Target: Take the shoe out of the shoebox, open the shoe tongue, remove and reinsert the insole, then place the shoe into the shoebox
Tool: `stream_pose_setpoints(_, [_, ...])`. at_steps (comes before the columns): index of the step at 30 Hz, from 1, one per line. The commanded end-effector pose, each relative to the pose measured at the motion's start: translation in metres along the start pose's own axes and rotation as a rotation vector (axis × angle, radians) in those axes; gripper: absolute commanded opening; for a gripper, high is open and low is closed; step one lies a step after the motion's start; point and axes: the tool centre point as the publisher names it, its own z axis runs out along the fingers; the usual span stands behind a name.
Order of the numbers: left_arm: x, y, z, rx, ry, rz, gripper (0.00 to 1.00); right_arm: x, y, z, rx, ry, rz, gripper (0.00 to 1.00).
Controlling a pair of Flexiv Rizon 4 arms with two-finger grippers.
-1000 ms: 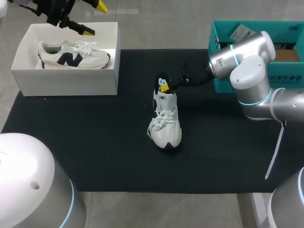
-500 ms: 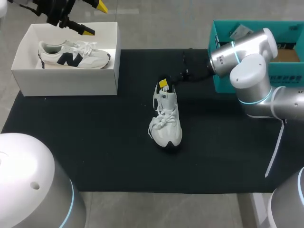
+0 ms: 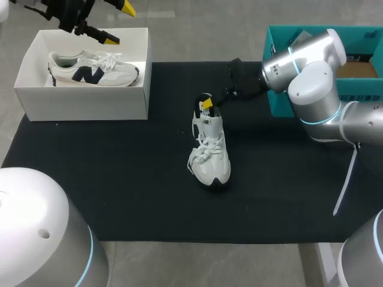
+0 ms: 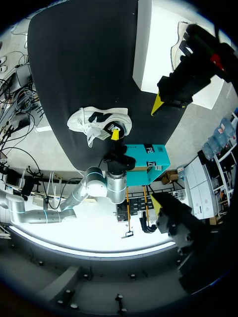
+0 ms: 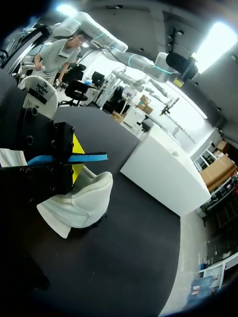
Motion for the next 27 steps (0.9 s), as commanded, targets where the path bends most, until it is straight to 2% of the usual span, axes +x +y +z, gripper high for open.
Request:
stream_pose_setpoints(1, [0.000, 0.001, 0.000, 0.001, 0.003, 0.001, 1.00, 0.003, -0.007, 0.006, 0.001, 0.003, 0.016, 0.00])
stream_pose_setpoints(12, [0.000, 0.001, 0.000, 0.001, 0.003, 0.001, 1.00, 0.008, -0.032, 0.012, 0.053, 0.013, 0.083, 0.00])
stream_pose_setpoints(18, [0.000, 0.001, 0.000, 0.001, 0.003, 0.001, 1.00, 0.010, -0.032, 0.009, 0.047, -0.013, 0.073, 0.00])
stream_pose_setpoints(20, [0.000, 0.001, 0.000, 0.001, 0.003, 0.001, 1.00, 0.011, -0.028, 0.006, 0.040, -0.023, 0.065, 0.41])
stream_pose_setpoints(22, [0.000, 0.001, 0.000, 0.001, 0.003, 0.001, 1.00, 0.012, -0.025, 0.003, 0.037, -0.036, 0.053, 0.78])
stream_pose_setpoints(23, [0.000, 0.001, 0.000, 0.001, 0.003, 0.001, 1.00, 0.013, -0.023, 0.002, 0.037, -0.037, 0.050, 0.87])
stream_pose_setpoints(24, [0.000, 0.001, 0.000, 0.001, 0.003, 0.001, 1.00, 0.013, -0.022, 0.001, 0.037, -0.038, 0.048, 0.92])
stream_pose_setpoints(27, [0.000, 0.001, 0.000, 0.001, 0.003, 0.001, 1.00, 0.014, -0.020, 0.000, 0.042, -0.039, 0.042, 0.96])
